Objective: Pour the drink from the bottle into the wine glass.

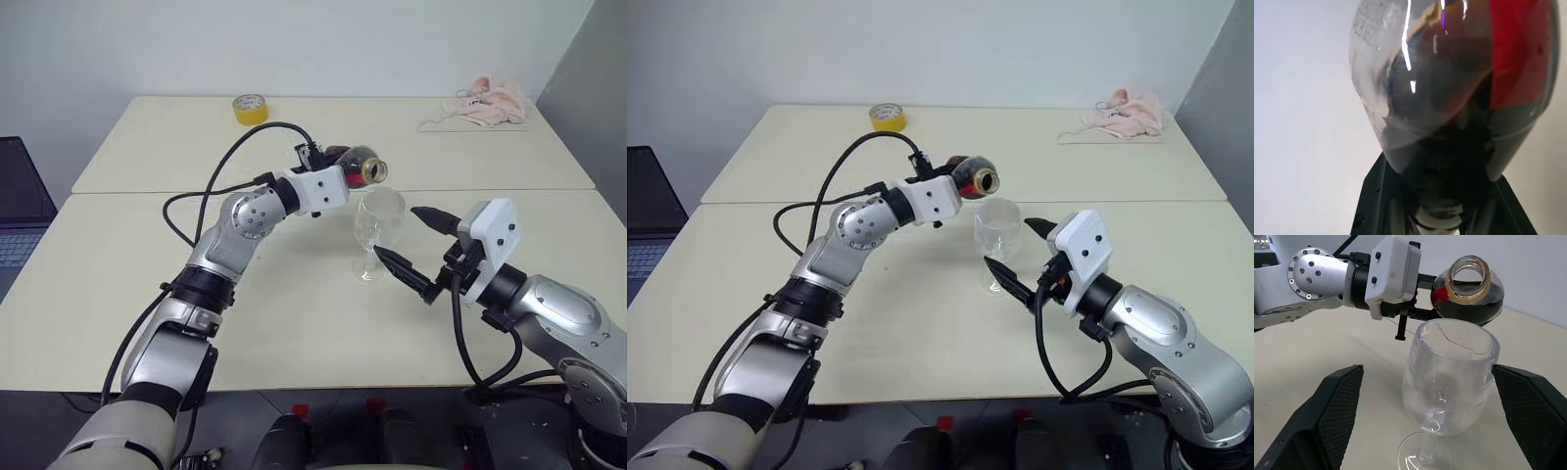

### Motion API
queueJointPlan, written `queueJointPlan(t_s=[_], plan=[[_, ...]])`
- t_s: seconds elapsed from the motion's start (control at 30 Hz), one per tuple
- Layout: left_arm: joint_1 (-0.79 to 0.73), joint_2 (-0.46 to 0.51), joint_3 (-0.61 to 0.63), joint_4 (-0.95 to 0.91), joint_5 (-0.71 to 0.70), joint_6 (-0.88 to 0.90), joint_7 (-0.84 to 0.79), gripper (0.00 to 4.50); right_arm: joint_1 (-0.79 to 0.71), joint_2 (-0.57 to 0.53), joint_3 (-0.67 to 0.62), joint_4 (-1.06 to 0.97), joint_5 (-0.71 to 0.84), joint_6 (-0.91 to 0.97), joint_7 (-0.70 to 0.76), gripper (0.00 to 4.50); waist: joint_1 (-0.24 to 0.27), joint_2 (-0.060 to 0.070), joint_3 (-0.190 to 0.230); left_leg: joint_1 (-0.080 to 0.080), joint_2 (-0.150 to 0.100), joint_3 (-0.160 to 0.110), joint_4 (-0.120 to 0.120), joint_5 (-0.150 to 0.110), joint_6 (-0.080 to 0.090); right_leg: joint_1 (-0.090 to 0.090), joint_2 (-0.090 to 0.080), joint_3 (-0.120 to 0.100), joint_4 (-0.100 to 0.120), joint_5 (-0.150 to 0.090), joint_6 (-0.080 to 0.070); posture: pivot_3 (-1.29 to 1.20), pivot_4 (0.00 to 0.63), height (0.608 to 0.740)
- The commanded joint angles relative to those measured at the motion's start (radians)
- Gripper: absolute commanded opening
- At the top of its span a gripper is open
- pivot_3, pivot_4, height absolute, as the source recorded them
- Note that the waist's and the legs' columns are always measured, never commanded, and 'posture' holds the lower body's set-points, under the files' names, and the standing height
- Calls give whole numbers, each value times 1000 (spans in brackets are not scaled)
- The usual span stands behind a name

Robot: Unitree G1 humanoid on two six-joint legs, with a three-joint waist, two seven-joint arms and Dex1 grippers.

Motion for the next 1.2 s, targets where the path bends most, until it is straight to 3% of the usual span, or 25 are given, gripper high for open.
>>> queueJointPlan(t_s=[0.03, 1.2], plan=[[-53, 13, 15, -15, 16, -46, 43, 756, -18, 3, -6, -19, 5, -4, 0, 4500, 0, 0, 0, 0, 0, 0, 0, 0, 0, 0, 0, 0, 0, 0, 0, 0, 150, 740], [-107, 37, -12, 48, 171, -184, 171, 756, -28, 36, 20, -37, 9, 18, -18, 4500, 0, 0, 0, 0, 0, 0, 0, 0, 0, -1, 0, 0, 0, 0, 0, 0, 150, 740]])
